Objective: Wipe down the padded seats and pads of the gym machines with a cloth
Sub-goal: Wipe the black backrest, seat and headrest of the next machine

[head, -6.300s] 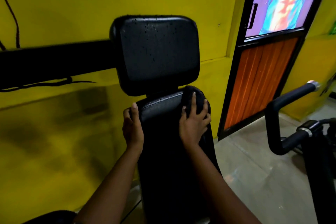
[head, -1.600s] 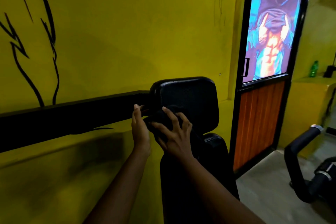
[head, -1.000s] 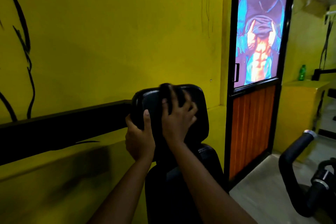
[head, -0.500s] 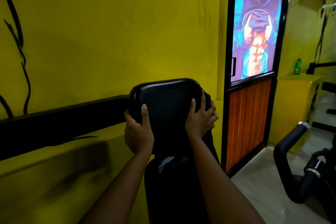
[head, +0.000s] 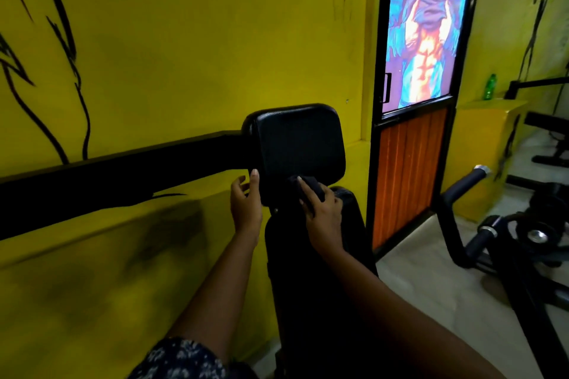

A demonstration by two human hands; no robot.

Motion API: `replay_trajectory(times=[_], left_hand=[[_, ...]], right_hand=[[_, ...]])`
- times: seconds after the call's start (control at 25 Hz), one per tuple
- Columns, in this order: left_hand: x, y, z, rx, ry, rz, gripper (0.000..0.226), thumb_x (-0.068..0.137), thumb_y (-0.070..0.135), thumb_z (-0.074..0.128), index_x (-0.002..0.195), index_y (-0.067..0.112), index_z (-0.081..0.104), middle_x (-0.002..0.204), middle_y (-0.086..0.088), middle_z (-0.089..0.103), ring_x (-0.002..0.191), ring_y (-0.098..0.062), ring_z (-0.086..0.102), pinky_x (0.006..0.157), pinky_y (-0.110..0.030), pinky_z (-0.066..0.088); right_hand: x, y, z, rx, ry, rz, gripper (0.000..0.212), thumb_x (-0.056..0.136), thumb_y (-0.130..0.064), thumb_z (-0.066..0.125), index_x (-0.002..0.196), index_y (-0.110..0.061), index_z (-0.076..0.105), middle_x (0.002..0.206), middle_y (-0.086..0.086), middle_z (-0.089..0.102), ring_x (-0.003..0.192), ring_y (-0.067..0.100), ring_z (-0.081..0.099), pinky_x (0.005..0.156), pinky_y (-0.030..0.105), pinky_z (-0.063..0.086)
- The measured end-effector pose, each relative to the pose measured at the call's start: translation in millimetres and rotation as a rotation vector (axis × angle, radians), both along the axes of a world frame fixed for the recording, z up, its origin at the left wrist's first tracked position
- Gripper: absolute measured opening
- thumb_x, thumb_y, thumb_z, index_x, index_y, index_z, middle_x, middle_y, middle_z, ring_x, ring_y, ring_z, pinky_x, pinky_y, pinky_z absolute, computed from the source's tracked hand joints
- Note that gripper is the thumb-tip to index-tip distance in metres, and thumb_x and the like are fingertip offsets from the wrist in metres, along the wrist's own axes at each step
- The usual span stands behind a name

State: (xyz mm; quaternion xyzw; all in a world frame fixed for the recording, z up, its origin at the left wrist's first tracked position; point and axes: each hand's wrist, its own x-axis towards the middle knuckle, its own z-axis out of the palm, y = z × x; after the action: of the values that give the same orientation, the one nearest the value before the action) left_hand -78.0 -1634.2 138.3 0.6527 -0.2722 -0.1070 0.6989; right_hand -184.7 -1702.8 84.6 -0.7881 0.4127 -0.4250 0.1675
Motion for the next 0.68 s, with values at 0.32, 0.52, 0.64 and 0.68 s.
replay_trajectory(times=[0.32,0.52,0.64,0.68], left_hand=[[-97,91,-86,0.184,0.265,-0.209,0.049,0.098,0.04,0.041,0.135,0.009,0.043,0.137,-0.013,0.047,0.123,-0.029,0.048,0.094,-0.037,0.041],[-167,134,-170,0.327,0.411,-0.231,0.049,0.096,0.046,0.042,0.134,0.016,0.045,0.137,-0.007,0.049,0.121,-0.028,0.049,0.103,-0.047,0.041],[-215,151,-224,0.422,0.515,-0.14,0.05,0.095,0.045,0.044,0.134,0.014,0.045,0.135,-0.006,0.05,0.121,-0.026,0.049,0.102,-0.042,0.041],[-231,157,-240,0.448,0.568,-0.117,0.05,0.096,0.042,0.044,0.135,0.011,0.043,0.136,-0.008,0.048,0.123,-0.027,0.048,0.1,-0.038,0.041]], right_hand=[[-96,62,-43,0.066,0.13,0.12,0.043,0.095,-0.027,0.051,0.137,-0.037,0.043,0.139,0.008,0.041,0.121,0.031,0.038,0.098,0.029,0.029],[-181,78,-109,0.127,0.375,0.195,0.041,0.093,-0.025,0.056,0.133,-0.031,0.05,0.132,0.012,0.049,0.114,0.036,0.046,0.097,0.037,0.034],[-225,82,-151,0.154,0.556,0.283,0.039,0.093,-0.035,0.051,0.131,-0.03,0.053,0.128,0.014,0.052,0.109,0.039,0.048,0.093,0.038,0.036],[-240,82,-168,0.151,0.616,0.318,0.041,0.091,-0.042,0.047,0.131,-0.031,0.054,0.127,0.015,0.053,0.108,0.04,0.05,0.091,0.04,0.038]])
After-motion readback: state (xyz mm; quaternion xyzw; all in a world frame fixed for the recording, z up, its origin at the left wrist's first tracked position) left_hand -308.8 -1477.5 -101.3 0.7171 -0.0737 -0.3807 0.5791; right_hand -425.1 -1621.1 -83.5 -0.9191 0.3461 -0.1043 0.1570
